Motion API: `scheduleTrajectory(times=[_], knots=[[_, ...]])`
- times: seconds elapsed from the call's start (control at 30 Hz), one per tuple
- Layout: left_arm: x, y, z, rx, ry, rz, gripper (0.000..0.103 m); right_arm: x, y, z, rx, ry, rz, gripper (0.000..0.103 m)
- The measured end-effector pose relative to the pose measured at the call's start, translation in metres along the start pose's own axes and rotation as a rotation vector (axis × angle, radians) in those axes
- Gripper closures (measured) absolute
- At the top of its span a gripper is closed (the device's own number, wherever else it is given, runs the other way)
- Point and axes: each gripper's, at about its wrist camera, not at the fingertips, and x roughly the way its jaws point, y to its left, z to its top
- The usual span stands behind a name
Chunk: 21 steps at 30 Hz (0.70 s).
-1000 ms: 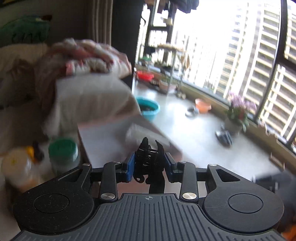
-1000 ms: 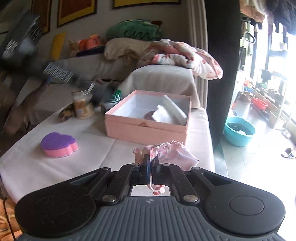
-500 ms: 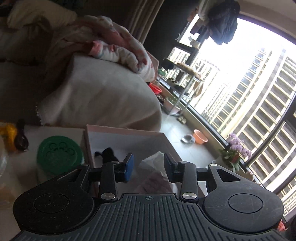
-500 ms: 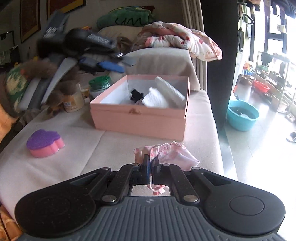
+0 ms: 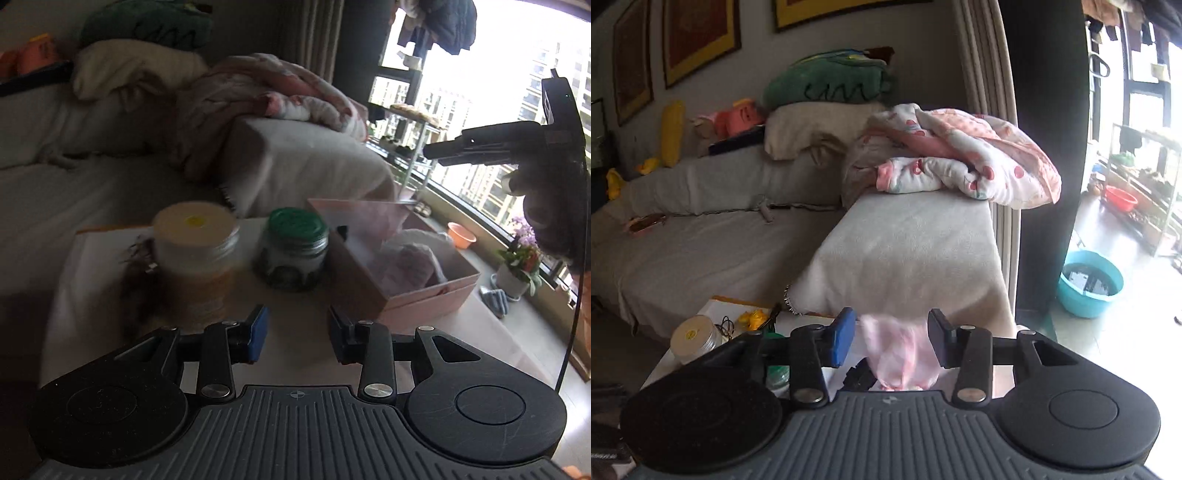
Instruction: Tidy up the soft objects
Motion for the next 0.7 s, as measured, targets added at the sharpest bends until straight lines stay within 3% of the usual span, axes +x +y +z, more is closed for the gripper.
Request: scheduleTrajectory(times=[0.17, 0.27, 0.4, 0.47, 0.5, 0.57, 0.7], knots=[[-0.022, 0.038, -0.022, -0.075, -0.017, 0.034, 0.064, 0.005, 0.031, -0.013, -0.035, 0.067, -0.016, 0.059], [-0.042, 0.059, -0.017, -0.140, -0.046, 0.065, 0.064, 0.000, 0.060, -0.002, -0.060, 0.084, -0.015, 0.059], [-0.080, 0.077, 0.023, -0.054, -0.069, 0.124, 0.064, -0.011, 0.106, 0.045, -0.033, 0.047, 0.035, 0.058], [-0.093, 0.083, 0.047, 0.015, -0.076, 0.148, 0.064, -0.010, 0.130, 0.070, -0.015, 0.025, 0.092, 0.048], [-0.094, 0.087, 0.057, 0.038, -0.077, 0.154, 0.064, -0.005, 0.141, 0.082, -0.004, 0.022, 0.124, 0.042], [-0.087, 0.096, 0.069, 0.044, -0.058, 0.145, 0.064, 0.013, 0.158, 0.101, 0.015, 0.047, 0.182, 0.041], [-0.038, 0.116, 0.069, -0.049, -0.010, 0.077, 0.064, 0.062, 0.180, 0.107, -0.018, 0.147, 0.219, 0.041]])
